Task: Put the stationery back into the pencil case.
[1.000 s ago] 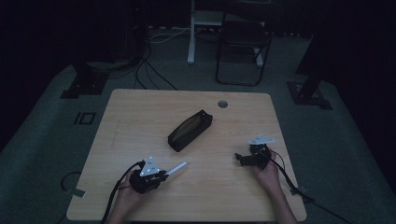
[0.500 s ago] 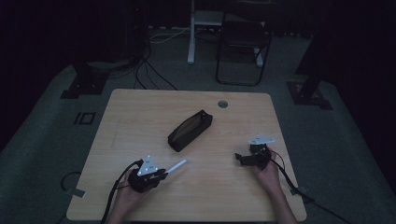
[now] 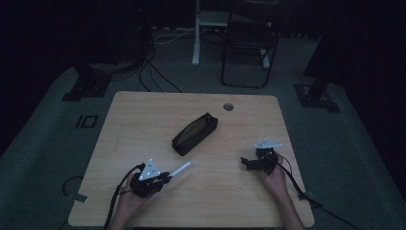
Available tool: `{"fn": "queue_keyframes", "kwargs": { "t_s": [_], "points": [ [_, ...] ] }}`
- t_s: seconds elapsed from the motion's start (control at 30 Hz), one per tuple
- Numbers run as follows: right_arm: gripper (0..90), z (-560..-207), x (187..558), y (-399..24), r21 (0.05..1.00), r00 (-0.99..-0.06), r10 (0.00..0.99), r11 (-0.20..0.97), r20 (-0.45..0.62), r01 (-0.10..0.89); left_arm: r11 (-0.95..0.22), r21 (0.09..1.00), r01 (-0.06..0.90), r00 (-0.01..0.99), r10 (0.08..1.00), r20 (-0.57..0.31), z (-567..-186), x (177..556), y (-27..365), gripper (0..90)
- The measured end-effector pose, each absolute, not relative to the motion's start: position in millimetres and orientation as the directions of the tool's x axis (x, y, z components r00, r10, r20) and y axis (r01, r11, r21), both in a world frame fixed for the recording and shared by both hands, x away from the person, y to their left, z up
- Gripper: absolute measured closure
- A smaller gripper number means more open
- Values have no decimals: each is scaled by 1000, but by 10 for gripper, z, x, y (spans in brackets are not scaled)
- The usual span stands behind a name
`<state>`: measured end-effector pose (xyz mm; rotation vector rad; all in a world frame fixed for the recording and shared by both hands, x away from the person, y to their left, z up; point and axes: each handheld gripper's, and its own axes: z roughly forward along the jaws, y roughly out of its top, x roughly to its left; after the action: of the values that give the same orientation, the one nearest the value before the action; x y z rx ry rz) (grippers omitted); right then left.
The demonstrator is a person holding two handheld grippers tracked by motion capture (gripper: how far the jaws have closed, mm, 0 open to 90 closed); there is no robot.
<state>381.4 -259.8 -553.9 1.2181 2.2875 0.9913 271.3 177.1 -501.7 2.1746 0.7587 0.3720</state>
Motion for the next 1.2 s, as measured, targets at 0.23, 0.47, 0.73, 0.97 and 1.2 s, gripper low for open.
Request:
{"fn": "queue_keyframes", "kwargs": {
  "t_s": [0.23, 0.47, 0.73, 0.97, 1.2],
  "points": [
    [128, -5539, 3814, -2598, 727, -561, 828, 381, 7, 572, -503, 771, 392, 778, 628, 14, -4974, 2709, 1776, 788],
    [128, -5539, 3814, -2598, 727, -561, 828, 381, 7, 572, -496, 776, 390, 771, 637, 20, -4924, 2698, 1794, 787],
    [128, -5539, 3814, -2598, 727, -561, 828, 381, 7, 571, -492, 783, 382, 764, 644, 32, -4843, 2682, 1819, 787],
    [128, -5539, 3814, -2598, 727, -561, 828, 381, 7, 572, -488, 791, 369, 763, 645, 43, -4762, 2658, 1825, 787],
    [128, -5539, 3814, -2598, 727, -561, 828, 381, 7, 571, -488, 796, 358, 769, 637, 45, -4672, 2669, 1811, 787]
  ]
}}
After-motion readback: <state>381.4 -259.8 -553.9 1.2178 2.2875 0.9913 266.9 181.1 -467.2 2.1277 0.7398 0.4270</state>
